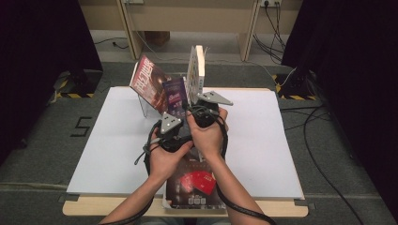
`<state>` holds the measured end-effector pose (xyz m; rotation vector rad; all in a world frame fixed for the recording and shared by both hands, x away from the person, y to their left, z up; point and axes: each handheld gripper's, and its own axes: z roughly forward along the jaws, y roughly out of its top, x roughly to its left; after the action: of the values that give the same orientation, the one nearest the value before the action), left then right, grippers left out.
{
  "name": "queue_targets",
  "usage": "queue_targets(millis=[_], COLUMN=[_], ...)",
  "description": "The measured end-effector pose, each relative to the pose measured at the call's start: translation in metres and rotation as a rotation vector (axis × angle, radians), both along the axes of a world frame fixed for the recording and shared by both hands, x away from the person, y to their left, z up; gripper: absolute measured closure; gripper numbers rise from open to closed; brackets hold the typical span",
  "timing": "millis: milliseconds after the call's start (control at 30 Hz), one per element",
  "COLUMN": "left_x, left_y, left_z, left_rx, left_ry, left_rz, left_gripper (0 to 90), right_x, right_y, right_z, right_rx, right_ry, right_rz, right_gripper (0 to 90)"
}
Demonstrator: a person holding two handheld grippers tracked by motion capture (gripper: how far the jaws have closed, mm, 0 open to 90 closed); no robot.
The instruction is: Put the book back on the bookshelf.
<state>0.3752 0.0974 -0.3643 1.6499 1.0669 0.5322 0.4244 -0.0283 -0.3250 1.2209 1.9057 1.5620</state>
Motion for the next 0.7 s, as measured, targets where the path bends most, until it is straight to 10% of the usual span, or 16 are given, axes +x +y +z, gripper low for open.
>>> queue_targets(millis=[700], left_x=[-0.007], left_y=[-0.007], left_z=[-0.008], left_rx=[0.044], left_ry=[-0.019], left_rz=[0.071], left_gripper=[42.3], right_x=[-0.003], right_y=[0.001], right_z=[-0.001], right_rx=[-0.023], right_ry=[0.017], right_rz=[0.003], right_gripper=[81.8])
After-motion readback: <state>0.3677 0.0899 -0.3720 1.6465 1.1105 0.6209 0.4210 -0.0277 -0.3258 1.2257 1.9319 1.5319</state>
